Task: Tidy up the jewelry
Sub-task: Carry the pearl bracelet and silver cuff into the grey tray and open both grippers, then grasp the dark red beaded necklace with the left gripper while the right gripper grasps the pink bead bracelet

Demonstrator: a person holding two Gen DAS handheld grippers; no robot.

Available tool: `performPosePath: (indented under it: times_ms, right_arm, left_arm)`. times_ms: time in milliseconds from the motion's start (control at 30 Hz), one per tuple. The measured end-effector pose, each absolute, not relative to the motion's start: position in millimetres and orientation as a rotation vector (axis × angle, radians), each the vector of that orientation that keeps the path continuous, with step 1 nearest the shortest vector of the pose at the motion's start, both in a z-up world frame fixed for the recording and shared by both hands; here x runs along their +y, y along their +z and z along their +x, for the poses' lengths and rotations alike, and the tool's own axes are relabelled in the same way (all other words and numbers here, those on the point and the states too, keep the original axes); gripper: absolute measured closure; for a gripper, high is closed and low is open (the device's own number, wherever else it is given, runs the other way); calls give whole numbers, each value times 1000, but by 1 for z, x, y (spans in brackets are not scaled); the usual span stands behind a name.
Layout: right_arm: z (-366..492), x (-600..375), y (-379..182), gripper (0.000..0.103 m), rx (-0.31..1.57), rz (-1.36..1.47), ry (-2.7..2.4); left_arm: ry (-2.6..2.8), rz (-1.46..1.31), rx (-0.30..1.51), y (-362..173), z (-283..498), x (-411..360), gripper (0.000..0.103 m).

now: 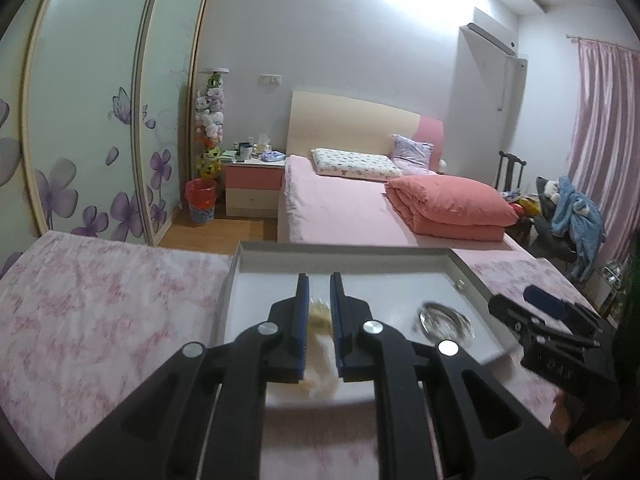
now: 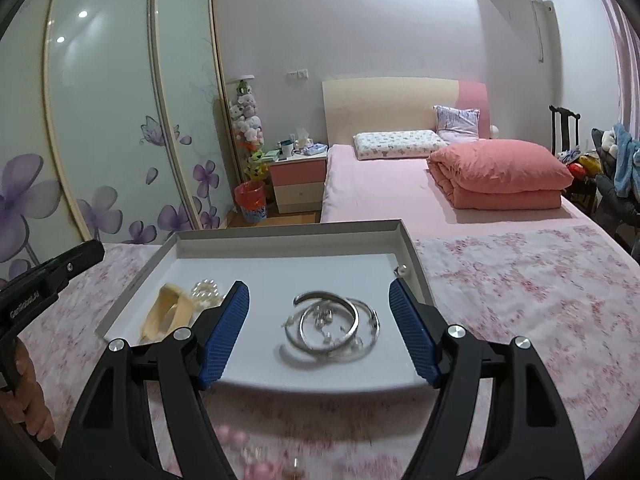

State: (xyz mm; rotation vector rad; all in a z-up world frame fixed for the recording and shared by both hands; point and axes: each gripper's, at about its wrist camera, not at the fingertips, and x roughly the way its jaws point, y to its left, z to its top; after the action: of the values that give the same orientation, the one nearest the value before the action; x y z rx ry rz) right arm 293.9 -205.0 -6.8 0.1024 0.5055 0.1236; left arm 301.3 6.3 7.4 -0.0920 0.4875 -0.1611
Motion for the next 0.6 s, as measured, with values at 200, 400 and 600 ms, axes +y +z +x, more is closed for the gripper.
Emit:
performPosePath:
  times_ms: [200, 400, 600]
  right_arm:
    - [245, -216, -3, 30, 484, 112, 134]
    - [203, -228, -9, 31, 488, 123, 131]
    - [177, -240, -15, 31, 498, 151, 122]
  left_arm:
    - [-257, -65, 536, -4, 238, 1, 84]
    - [-424, -4, 671, -32, 189, -21, 77]
    - [-553, 100, 780, -59, 167, -55, 63]
